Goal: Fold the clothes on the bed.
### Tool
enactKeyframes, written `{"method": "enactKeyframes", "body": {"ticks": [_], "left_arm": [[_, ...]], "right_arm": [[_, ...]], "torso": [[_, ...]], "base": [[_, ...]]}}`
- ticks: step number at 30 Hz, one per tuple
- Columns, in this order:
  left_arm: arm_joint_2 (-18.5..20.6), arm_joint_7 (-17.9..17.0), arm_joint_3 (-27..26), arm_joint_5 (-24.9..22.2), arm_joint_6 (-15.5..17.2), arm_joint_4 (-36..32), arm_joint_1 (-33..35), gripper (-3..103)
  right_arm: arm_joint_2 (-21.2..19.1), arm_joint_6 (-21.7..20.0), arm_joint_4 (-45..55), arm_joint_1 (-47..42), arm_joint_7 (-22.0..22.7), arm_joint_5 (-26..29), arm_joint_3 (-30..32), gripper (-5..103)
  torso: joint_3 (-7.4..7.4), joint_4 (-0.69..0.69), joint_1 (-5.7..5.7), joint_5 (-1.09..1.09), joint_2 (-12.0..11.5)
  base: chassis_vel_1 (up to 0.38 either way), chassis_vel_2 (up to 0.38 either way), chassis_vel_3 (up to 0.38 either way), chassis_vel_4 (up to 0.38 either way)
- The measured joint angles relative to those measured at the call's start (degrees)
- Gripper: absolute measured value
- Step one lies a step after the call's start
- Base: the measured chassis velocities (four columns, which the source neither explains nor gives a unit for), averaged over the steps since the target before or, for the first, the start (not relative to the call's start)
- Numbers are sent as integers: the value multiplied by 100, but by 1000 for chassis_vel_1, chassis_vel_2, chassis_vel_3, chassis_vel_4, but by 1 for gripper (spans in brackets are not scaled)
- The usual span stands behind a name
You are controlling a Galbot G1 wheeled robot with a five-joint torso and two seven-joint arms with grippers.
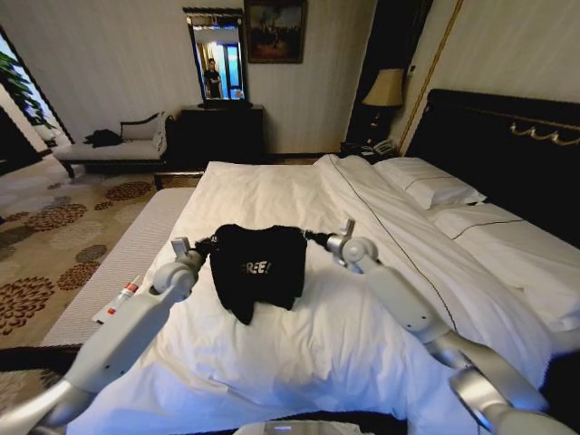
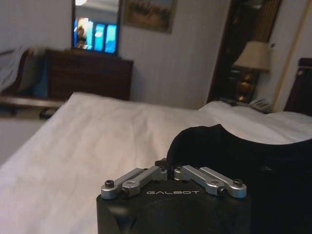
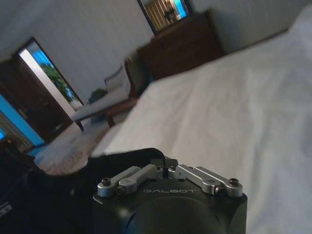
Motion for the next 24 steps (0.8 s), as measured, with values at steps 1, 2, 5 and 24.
{"method": "enactKeyframes", "body": {"ticks": [1,2,5,24], "left_arm": [[145,-10,-38,-58,15,-190,-67,1],[145,-10,-38,-58,15,-190,-67,1],[445,-15,-111,-303,14,-510,-344,1],[2026,8,-603,-1845,73,-926,-2121,1]], "right_arm": [[-131,-36,332,24,195,193,83,0],[-131,-36,332,24,195,193,83,0],[-460,-80,940,214,539,626,214,0],[-482,-112,689,3643,1098,2426,-920,0]], "torso": [[0,0,0,-1,1],[0,0,0,-1,1],[0,0,-1,-1,0],[1,-2,0,1,0]], "base": [[0,0,0,0],[0,0,0,0],[0,0,0,0],[0,0,0,0]]}}
